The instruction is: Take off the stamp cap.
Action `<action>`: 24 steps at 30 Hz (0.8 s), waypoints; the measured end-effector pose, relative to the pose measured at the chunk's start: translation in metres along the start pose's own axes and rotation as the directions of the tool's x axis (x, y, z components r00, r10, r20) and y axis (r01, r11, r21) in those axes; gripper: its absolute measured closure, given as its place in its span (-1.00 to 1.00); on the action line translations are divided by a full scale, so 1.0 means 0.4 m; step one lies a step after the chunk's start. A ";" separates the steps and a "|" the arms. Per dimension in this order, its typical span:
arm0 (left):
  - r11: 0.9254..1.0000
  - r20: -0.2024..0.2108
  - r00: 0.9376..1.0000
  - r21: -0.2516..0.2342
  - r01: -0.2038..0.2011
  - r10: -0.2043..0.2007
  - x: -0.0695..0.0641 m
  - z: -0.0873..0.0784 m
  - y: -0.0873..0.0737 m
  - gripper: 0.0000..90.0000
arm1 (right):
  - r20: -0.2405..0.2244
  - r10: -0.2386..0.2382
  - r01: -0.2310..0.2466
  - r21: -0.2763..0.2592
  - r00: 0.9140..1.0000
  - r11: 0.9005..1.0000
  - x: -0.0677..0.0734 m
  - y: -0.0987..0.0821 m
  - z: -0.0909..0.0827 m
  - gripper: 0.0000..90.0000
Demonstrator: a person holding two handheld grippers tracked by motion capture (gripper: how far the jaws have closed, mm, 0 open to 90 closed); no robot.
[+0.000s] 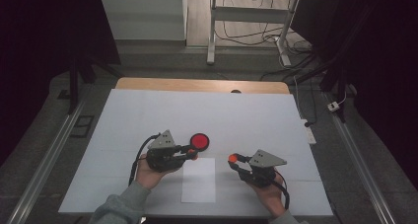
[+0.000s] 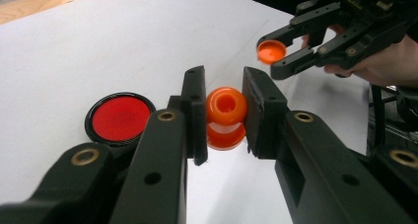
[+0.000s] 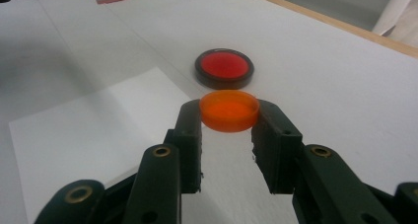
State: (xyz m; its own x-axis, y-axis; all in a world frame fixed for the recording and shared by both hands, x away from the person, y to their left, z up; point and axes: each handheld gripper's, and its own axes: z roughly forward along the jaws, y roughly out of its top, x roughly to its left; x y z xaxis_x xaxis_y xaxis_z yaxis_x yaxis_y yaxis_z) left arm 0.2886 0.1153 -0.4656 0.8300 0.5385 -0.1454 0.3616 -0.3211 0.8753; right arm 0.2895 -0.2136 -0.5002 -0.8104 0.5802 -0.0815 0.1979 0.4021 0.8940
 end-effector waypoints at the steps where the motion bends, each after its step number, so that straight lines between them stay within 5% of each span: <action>1: 1.000 -0.001 1.000 0.000 0.001 -0.001 0.000 0.000 0.000 0.61 | 0.005 -0.001 0.001 0.003 1.000 1.000 -0.002 -0.002 -0.006 0.43; 16: 1.000 0.000 1.000 -0.002 0.006 -0.006 -0.001 0.003 0.001 0.61 | 0.080 0.020 -0.023 0.041 0.997 0.999 -0.047 -0.064 -0.100 0.43; 24: 1.000 -0.002 1.000 0.002 0.006 -0.006 0.002 0.007 0.001 0.61 | 0.079 0.021 -0.024 0.031 0.997 0.999 -0.054 -0.063 -0.104 0.43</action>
State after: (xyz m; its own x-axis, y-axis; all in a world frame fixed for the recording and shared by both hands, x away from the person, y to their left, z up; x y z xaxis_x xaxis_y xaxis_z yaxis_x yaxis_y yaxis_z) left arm 0.2904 0.1134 -0.4666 0.8271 0.5416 -0.1498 0.3676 -0.3197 0.8733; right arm 0.2790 -0.2656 -0.5024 -0.7600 0.6426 -0.0970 0.2343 0.4102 0.8814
